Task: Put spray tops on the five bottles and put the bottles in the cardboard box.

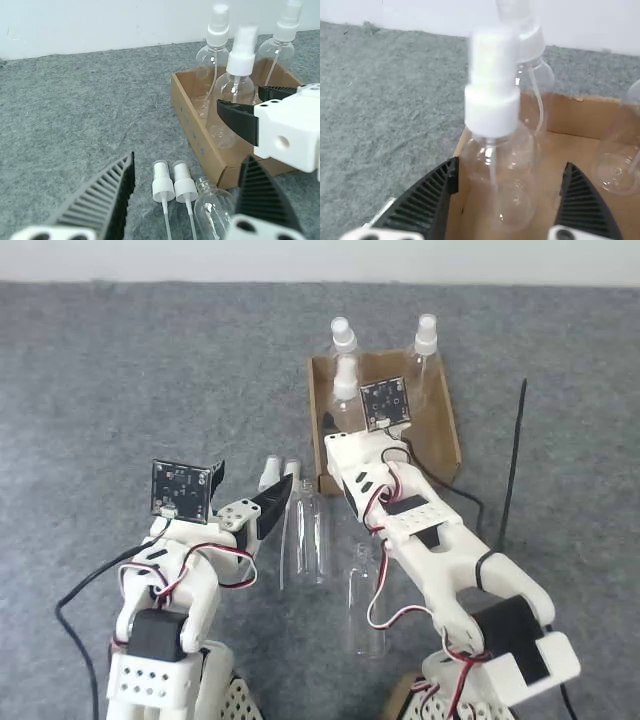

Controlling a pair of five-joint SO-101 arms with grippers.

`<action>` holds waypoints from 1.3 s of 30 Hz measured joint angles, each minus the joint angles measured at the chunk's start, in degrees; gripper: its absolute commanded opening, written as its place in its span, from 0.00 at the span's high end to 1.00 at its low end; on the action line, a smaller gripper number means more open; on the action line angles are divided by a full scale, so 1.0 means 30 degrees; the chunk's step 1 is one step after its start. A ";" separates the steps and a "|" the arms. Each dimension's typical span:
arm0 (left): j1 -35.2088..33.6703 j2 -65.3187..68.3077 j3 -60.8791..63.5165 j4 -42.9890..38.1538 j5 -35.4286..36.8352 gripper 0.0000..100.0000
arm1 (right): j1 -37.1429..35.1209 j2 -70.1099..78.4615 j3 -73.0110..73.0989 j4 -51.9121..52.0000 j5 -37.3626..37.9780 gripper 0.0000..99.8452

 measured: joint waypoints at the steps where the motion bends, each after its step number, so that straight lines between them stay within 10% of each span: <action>1: 0.0000 0.0000 0.0000 0.0000 0.0000 0.69 | 0.0000 0.0000 0.0000 0.0000 0.0000 0.73; 11: 0.0000 0.0000 0.0000 0.0000 0.0000 0.69 | 0.0000 -0.0674 0.0000 0.0293 0.0000 0.73; 23: 0.0000 0.0000 0.0000 0.0000 0.0000 0.69 | -0.0234 -1.1253 0.0000 1.1311 0.0000 0.74; 30: -0.3106 0.0352 -0.2432 0.1114 -0.0762 0.69 | -0.4220 -1.2718 0.0000 1.9223 -0.1055 0.74; 39: -0.6652 1.0549 -0.9875 0.3663 -0.1289 0.69 | -0.8117 -0.9700 -0.0996 2.0132 -0.3370 0.74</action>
